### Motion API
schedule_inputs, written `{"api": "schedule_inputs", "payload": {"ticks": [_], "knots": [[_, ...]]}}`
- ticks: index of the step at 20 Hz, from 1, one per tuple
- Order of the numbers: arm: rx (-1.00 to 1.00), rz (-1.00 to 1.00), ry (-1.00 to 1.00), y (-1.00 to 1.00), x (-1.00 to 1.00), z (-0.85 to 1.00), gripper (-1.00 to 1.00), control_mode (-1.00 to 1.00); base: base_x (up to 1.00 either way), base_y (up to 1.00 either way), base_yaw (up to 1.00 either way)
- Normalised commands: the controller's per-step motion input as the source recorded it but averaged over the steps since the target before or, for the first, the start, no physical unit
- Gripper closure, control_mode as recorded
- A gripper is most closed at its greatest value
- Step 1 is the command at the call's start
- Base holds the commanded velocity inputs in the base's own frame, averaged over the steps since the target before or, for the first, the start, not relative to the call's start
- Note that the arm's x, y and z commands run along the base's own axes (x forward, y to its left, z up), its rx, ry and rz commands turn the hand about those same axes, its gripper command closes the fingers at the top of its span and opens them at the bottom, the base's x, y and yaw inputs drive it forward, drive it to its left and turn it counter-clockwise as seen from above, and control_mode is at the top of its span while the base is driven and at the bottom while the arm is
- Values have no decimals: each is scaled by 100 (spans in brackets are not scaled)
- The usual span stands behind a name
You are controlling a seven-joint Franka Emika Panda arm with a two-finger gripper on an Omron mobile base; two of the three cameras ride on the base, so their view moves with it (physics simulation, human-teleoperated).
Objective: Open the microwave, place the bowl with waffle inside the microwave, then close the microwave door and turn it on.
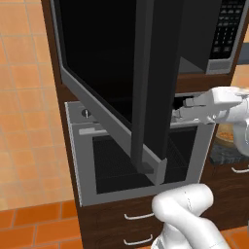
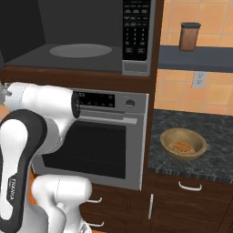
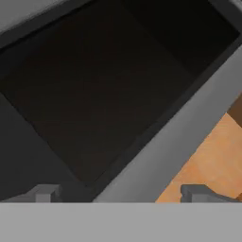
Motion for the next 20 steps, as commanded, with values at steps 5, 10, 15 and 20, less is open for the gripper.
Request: {"api": "schedule_inputs", "payload": {"ticks": [5,10,15,20], "knots": [[-37,-51,4,-100,20,-25,-100,-100,0,0,0],[-29,-54,5,-100,18,-41,-100,-100,0,0,0],[-20,-45,6,-100,49,-71,-100,-100,0,0,0],[-14,-42,4,-100,51,-77,-100,-100,0,0,0]]}}
